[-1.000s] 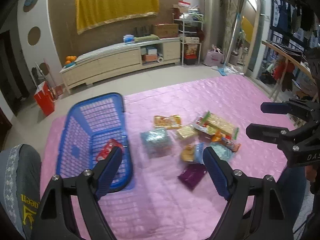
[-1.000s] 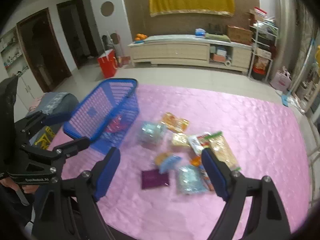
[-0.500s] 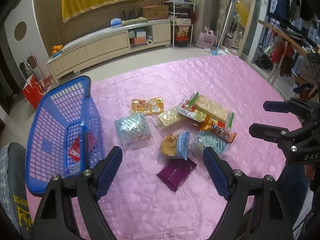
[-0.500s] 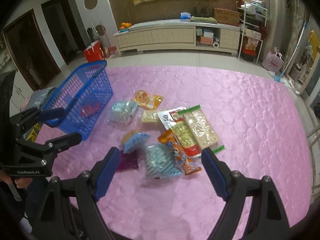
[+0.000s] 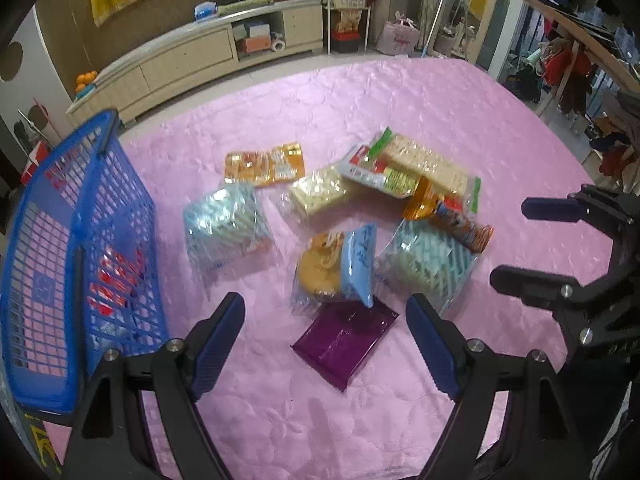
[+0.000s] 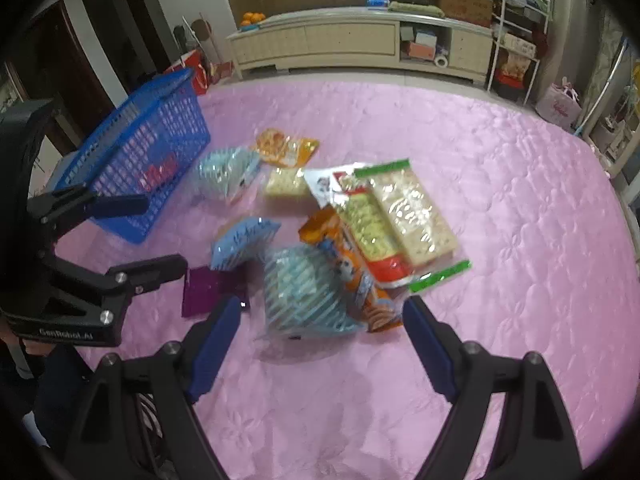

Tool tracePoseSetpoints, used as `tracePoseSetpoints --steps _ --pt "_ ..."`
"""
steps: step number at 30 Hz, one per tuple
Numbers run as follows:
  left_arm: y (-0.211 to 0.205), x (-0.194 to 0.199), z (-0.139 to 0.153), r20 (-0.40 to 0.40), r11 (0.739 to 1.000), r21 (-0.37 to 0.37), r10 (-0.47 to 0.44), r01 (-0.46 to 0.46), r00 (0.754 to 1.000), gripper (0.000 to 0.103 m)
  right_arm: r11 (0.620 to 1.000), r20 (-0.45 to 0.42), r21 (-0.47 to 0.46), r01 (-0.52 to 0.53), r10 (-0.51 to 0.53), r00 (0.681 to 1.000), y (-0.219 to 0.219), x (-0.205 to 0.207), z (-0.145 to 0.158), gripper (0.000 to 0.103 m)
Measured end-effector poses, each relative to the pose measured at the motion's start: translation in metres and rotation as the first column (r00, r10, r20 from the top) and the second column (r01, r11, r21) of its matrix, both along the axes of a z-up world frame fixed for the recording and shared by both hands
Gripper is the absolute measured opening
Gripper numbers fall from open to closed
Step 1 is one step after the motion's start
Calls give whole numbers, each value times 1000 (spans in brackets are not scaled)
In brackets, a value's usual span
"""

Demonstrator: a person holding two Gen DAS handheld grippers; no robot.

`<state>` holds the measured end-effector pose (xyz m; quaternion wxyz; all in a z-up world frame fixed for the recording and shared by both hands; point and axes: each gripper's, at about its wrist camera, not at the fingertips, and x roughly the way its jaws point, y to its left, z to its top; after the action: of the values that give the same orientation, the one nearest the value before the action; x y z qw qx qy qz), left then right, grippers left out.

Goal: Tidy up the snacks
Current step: 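Close the right gripper on the light-blue striped biscuit bag, then grasp the round cake in clear wrapper with the left gripper while the right holds the biscuit bag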

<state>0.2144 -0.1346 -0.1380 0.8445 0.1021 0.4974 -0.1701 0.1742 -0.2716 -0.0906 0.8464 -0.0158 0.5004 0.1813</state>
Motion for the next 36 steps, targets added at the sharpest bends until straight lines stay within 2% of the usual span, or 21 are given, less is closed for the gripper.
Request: tracePoseSetpoints --steps 5,12,15,19,20,21,26,36 --pt "9 -5 -11 -26 1000 -6 -6 6 1000 81 1000 -50 25 -14 16 999 11 0 -13 86" --pt "21 -6 -21 -51 1000 -14 3 -4 999 81 1000 -113 10 -25 26 993 28 16 -33 86" --pt "22 -6 -23 -52 1000 -5 2 -2 999 81 999 -116 -40 -18 13 993 33 26 -40 86" --pt "24 -5 -27 -59 1000 3 -1 1 998 81 998 -145 -54 -11 3 989 36 39 -54 74" --pt "24 -4 -28 -61 1000 5 -1 1 998 81 998 -146 -65 -9 0 989 37 41 -56 67" --pt "24 -4 -28 -62 1000 7 1 0 998 81 998 -143 -67 -9 -1 990 37 43 -58 67" --pt "25 0 -27 -58 1000 -5 5 -5 998 81 997 -109 -74 -14 6 994 35 39 -53 61" --pt "16 14 -13 -53 999 -46 -2 0 999 81 997 -65 -25 69 -71 995 2 18 -27 60"
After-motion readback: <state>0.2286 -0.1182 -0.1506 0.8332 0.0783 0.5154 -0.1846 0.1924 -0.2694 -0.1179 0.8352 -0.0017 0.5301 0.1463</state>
